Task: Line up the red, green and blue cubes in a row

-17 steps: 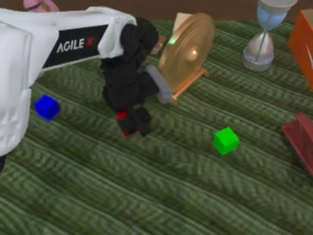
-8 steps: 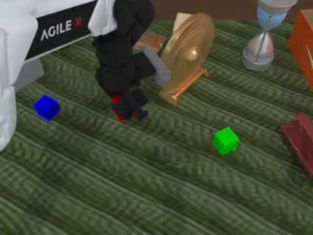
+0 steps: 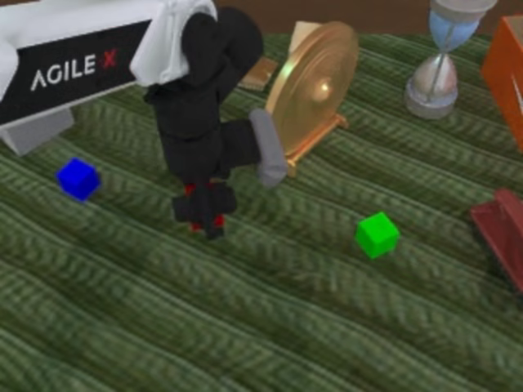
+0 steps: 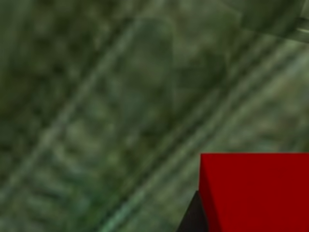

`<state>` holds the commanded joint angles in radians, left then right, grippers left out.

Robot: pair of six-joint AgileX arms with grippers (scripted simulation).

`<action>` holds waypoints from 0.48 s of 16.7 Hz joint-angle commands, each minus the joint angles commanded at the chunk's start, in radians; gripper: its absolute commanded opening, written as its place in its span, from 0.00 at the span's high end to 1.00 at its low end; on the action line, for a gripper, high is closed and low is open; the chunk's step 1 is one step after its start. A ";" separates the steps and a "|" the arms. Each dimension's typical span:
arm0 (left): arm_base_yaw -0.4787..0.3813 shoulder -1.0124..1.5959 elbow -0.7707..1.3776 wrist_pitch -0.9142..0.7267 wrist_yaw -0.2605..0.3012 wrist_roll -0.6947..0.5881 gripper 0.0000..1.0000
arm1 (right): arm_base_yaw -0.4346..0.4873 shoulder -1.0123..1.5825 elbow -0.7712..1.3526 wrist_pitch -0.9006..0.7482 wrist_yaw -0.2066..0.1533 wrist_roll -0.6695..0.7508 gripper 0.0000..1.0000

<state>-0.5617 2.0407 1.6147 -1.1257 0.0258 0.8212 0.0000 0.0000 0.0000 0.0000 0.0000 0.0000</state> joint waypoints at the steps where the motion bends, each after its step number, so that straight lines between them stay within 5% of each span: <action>1: -0.012 -0.035 -0.043 0.007 0.001 0.039 1.00 | 0.000 0.000 0.000 0.000 0.000 0.000 0.00; 8: -0.046 -0.133 -0.163 0.026 0.004 0.149 1.00 | 0.000 0.000 0.000 0.000 0.000 0.000 0.00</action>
<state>-0.6076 1.9082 1.4513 -1.0995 0.0293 0.9701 0.0000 0.0000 0.0000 0.0000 0.0000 0.0000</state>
